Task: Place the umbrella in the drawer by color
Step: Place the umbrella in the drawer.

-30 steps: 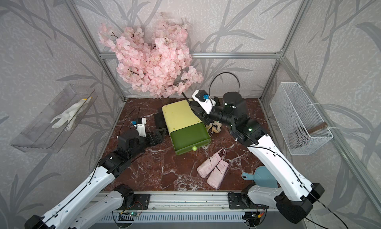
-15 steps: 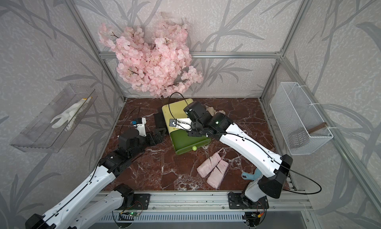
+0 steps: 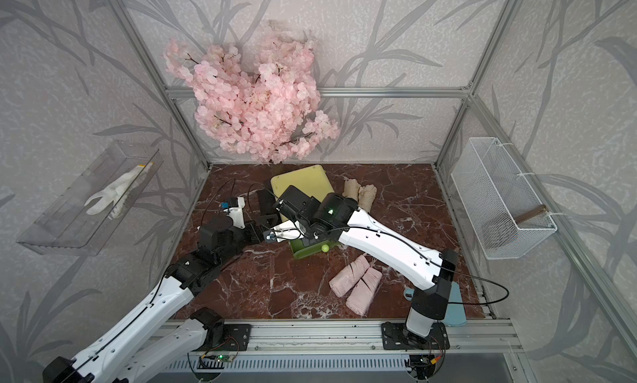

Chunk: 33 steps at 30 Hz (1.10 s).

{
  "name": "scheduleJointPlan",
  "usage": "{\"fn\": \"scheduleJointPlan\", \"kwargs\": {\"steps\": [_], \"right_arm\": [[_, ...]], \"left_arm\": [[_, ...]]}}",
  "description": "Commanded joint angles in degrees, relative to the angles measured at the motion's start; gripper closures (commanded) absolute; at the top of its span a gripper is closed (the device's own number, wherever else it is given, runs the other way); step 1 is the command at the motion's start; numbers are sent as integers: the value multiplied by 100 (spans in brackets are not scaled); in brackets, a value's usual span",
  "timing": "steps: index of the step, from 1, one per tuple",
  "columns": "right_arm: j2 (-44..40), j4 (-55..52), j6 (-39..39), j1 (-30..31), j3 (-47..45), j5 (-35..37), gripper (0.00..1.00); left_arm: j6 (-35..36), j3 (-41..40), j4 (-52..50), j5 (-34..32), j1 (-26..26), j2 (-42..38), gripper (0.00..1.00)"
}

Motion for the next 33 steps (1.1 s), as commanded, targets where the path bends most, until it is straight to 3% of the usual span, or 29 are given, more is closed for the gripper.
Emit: {"fn": "scheduleJointPlan", "kwargs": {"steps": [1,5,14,23,33], "right_arm": [[215,-290,-177,73,187,689,100],[412,-307,-190,71,170,1036,100],[588,-109,-124,287,319,524,100],[868,-432,104,451,781,651,100],[1080,-264,398,492,660,631,100]], "left_arm": [[89,72,-49,-64,-25,-32,0],[83,59,-57,-38,-28,-37,0],[65,55,-22,-7,-28,-34,0],[53,51,-13,7,-28,-9,0],[50,47,-22,10,-26,-63,0]]}}
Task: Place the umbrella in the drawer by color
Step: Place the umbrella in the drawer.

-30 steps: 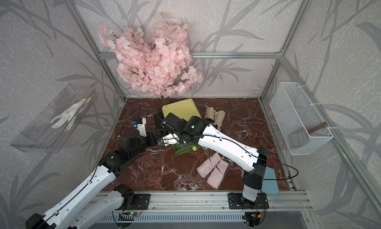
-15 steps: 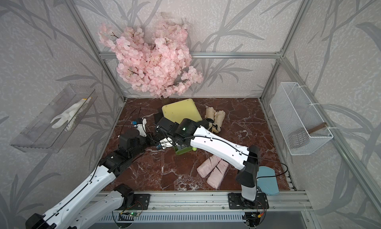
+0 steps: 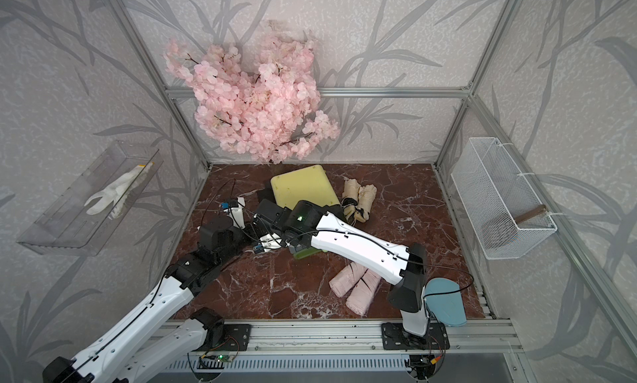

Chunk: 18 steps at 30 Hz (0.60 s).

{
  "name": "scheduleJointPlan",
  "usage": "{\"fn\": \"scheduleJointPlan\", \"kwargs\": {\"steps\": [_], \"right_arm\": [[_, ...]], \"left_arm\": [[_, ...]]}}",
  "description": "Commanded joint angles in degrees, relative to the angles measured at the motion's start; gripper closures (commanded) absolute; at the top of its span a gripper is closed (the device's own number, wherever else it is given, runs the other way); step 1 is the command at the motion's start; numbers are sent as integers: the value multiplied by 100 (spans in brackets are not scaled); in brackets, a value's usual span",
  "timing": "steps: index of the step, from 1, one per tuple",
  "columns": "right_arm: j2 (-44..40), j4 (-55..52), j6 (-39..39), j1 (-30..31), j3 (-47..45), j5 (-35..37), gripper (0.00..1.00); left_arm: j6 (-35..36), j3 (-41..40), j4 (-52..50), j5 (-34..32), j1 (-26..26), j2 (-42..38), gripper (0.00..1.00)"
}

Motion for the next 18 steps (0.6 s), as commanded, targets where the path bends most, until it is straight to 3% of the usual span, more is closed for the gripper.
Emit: {"fn": "scheduleJointPlan", "kwargs": {"steps": [1,7,10,13,18], "right_arm": [[208,82,174,45,58,196,100],[313,206,251,43,68,405,100],[273,300,246,32,59,441,83],[235,351,250,35,26,456,73],[139,373,330,32,17,394,65]], "left_arm": [[51,41,-9,-3,-20,-66,0],[48,50,-5,18,-20,-9,0],[51,55,-5,9,-26,-9,0],[58,55,-8,-12,-24,-7,0],[53,66,-14,-52,-28,20,0]]}}
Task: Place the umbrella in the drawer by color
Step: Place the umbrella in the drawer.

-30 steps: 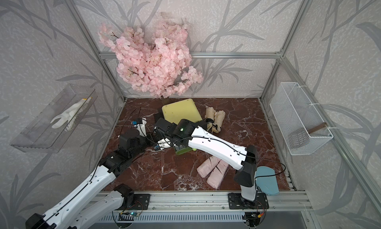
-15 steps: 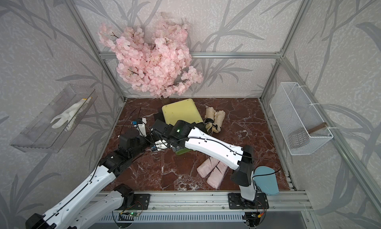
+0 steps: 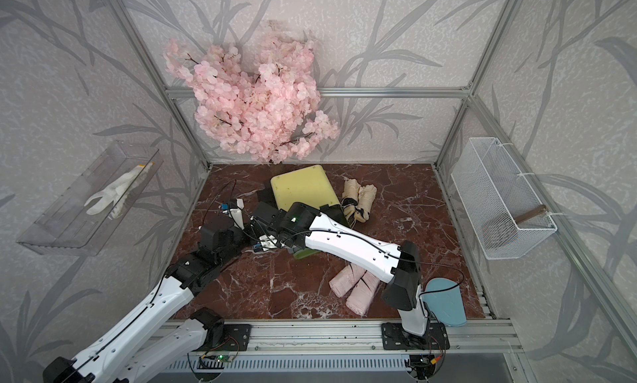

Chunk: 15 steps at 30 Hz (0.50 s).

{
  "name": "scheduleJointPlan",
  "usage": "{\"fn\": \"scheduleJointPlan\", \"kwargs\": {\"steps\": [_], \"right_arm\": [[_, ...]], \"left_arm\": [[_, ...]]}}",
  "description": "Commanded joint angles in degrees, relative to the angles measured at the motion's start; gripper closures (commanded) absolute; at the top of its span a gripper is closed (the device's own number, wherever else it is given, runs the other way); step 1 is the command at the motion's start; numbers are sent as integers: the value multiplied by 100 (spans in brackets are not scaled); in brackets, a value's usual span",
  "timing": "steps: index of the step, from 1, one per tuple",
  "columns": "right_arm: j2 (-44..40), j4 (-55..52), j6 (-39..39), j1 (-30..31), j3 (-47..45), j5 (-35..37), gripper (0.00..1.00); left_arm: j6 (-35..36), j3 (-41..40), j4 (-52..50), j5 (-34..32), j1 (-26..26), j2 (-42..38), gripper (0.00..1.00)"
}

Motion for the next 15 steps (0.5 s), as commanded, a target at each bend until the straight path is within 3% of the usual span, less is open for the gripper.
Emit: {"fn": "scheduleJointPlan", "kwargs": {"steps": [1,6,15], "right_arm": [[-124,336,127,37,19,103,61],[-328,395,204,43,-7,-2,54],[-693,543,254,83,-188,18,52]], "left_arm": [[24,98,190,93,-51,17,0],[1,104,204,64,-44,17,0],[-2,114,172,19,-48,54,0]]}}
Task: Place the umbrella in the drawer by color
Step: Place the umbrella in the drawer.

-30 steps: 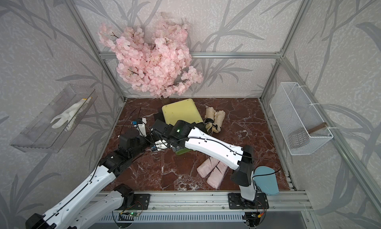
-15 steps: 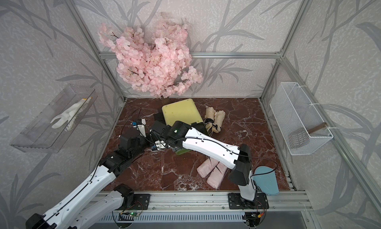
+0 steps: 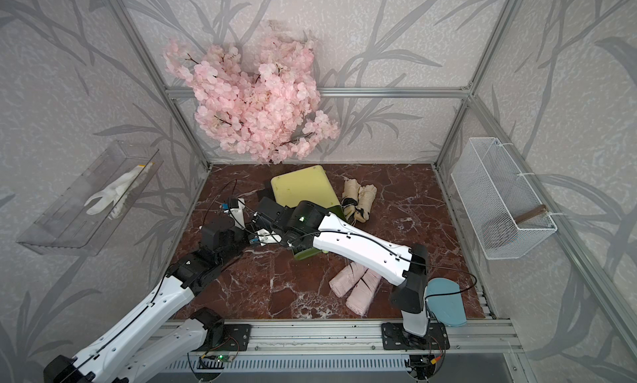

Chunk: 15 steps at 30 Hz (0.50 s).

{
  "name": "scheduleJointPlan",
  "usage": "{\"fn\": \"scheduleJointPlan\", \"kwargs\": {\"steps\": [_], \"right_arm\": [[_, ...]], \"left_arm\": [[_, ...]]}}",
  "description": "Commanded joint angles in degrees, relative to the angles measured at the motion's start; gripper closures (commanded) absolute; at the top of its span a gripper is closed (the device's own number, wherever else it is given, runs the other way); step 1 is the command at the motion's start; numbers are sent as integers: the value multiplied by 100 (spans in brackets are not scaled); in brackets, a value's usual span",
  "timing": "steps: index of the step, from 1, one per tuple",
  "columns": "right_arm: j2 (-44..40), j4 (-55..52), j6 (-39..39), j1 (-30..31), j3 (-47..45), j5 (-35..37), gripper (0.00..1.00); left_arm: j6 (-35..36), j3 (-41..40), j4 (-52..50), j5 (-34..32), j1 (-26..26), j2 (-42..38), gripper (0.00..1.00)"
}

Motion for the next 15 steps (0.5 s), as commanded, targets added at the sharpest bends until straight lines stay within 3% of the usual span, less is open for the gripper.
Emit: {"fn": "scheduleJointPlan", "kwargs": {"steps": [1,9,15], "right_arm": [[-336,156,164,84,-126,3,53],[-1662,1373,934,138,-1389,-16,51],[-3670,3807,2176,144,-3812,-13,50]], "left_arm": [[26,113,80,-36,-22,12,0],[12,190,-23,-323,-2,153,0],[-106,264,10,-793,216,843,0]]}}
